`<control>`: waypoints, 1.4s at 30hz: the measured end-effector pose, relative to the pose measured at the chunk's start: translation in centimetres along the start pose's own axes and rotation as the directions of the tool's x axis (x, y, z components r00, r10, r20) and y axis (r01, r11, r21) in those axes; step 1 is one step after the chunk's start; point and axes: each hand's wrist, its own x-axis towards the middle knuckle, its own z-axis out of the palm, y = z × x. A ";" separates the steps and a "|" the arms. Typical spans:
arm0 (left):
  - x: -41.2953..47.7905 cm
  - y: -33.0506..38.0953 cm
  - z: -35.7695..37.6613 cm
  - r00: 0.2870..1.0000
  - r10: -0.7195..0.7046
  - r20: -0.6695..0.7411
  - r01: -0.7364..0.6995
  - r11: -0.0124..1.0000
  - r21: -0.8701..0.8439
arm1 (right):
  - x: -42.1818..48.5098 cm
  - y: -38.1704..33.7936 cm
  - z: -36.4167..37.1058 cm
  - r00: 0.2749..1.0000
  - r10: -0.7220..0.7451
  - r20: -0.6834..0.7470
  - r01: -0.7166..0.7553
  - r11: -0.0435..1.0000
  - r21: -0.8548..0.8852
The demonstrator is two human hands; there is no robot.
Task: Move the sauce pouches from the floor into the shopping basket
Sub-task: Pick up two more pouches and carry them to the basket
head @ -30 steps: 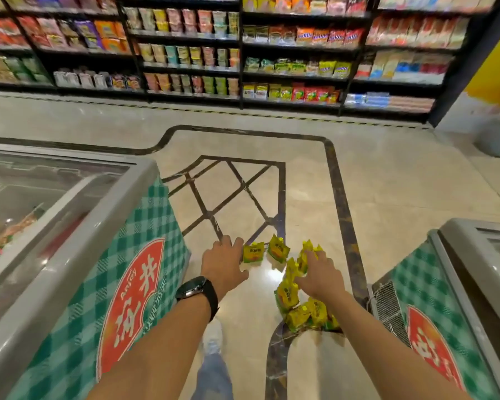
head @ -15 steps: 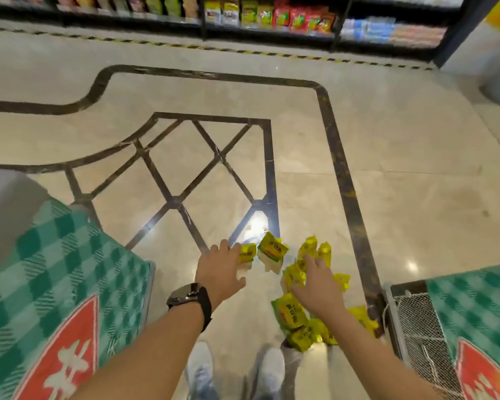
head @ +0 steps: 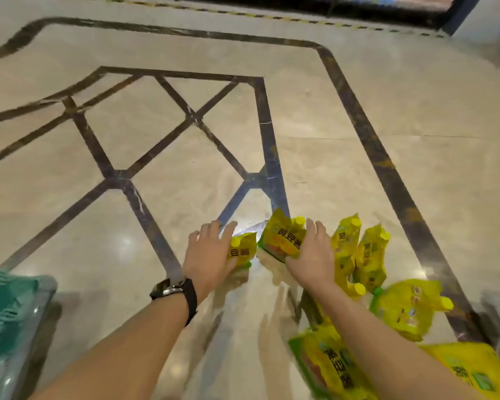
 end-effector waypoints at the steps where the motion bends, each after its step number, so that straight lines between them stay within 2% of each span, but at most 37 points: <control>1: 1.2 -0.2 1.3 0.999 0.033 -0.031 -0.034 0.999 -0.012 | 1.5 0.2 1.0 0.999 -0.007 -0.047 0.008 1.000 0.007; 4: 3.6 -0.8 3.8 0.992 0.077 -0.095 -0.091 0.985 -0.148 | 5.1 0.8 2.8 0.991 -0.024 -0.132 0.027 0.999 0.019; 8: 4.4 -2.0 5.5 0.982 0.087 -0.170 -0.139 0.935 -0.326 | 6.9 1.9 4.1 0.989 -0.012 -0.149 0.032 0.991 0.131; 13: 5.0 -2.9 4.4 0.989 0.118 -0.092 -0.147 0.880 -0.452 | 7.4 1.9 4.0 0.991 0.025 -0.130 0.001 0.980 0.200; 19: 4.9 -5.1 2.6 0.980 0.192 0.046 -0.132 0.810 -0.572 | 7.9 2.0 4.0 0.991 0.017 -0.133 0.004 0.989 0.151; 25: 3.5 -4.9 3.7 0.955 0.264 0.136 -0.137 0.798 -0.587 | 7.7 1.9 3.8 0.991 -0.007 -0.130 0.028 0.986 0.163; 29: 3.3 -5.5 3.5 0.952 0.274 0.137 -0.174 0.852 -0.495 | 7.0 2.1 3.9 0.988 -0.036 -0.149 0.062 0.983 0.173; 34: 2.6 -6.4 4.0 0.969 0.229 0.090 -0.157 0.857 -0.491 | 6.1 2.0 3.6 0.986 -0.093 -0.140 0.116 0.980 0.164; 38: 3.1 -6.7 3.5 0.969 0.221 0.106 -0.147 0.869 -0.473 | 5.0 1.6 3.4 0.977 -0.184 -0.105 0.197 0.972 0.130; 42: 3.3 -8.0 3.5 0.980 0.170 0.103 -0.099 0.866 -0.490 | 4.1 1.4 4.7 0.976 -0.216 0.005 0.215 0.974 0.071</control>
